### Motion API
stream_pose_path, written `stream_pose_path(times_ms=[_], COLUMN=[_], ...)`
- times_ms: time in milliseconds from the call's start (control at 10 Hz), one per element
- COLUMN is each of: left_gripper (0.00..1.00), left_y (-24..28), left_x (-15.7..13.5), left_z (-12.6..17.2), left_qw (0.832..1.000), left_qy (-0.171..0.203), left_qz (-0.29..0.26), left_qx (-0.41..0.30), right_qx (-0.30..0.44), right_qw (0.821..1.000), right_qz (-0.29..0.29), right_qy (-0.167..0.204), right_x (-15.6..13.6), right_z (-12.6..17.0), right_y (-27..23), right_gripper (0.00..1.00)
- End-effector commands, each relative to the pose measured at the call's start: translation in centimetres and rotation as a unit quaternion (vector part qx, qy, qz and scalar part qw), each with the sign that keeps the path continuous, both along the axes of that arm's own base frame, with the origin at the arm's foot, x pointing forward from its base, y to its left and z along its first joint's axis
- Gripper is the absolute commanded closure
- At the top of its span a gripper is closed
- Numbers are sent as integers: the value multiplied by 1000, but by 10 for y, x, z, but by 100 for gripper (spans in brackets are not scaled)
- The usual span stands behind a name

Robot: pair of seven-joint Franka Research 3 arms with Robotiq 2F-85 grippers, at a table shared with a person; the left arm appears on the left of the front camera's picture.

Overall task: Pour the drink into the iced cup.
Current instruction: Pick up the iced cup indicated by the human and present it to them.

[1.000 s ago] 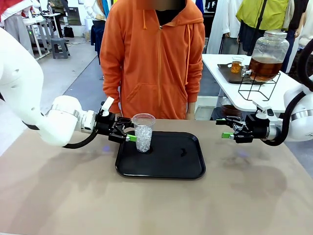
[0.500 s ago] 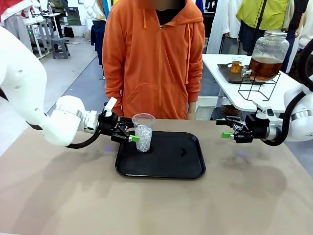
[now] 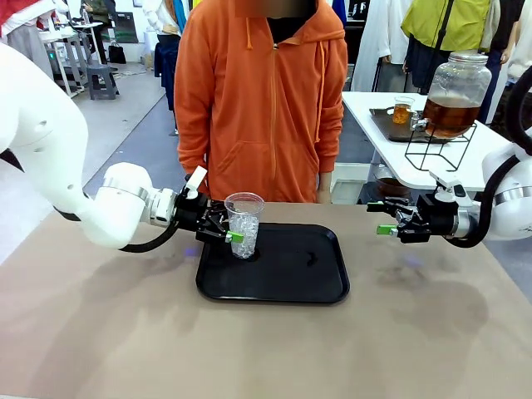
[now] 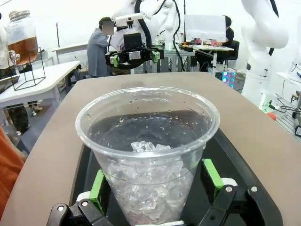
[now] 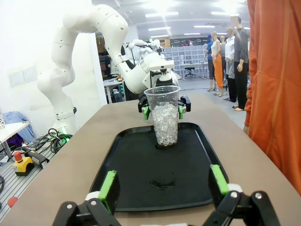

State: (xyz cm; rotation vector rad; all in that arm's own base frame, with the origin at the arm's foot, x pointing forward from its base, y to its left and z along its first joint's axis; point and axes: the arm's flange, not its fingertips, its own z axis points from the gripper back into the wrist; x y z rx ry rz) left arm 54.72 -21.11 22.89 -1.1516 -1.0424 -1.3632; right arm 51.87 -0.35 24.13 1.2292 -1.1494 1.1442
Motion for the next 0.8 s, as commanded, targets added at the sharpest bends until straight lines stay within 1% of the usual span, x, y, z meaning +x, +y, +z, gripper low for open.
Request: stream_pose_path(times_ms=[0, 200, 400, 700], left_gripper=[0, 0, 39, 39], left_y=[-7, -9, -9, -7], left_x=[6, 7, 7, 3], left_z=[-1, -2, -2, 1], left_qw=[1000, 1000, 1000, 1000], left_qy=[15, 23, 21, 6], left_qz=[5, -5, -8, -18], left_qx=[9, 11, 12, -2], right_qx=[2, 2, 2, 2], right_qw=[1000, 1000, 1000, 1000], right_qz=[-1, -1, -1, -1], right_qy=[-3, -3, -3, -3], right_x=[1, 1, 1, 1], right_z=[3, 3, 3, 3], right_y=[1, 1, 1, 1], right_gripper=[0, 0, 0, 0])
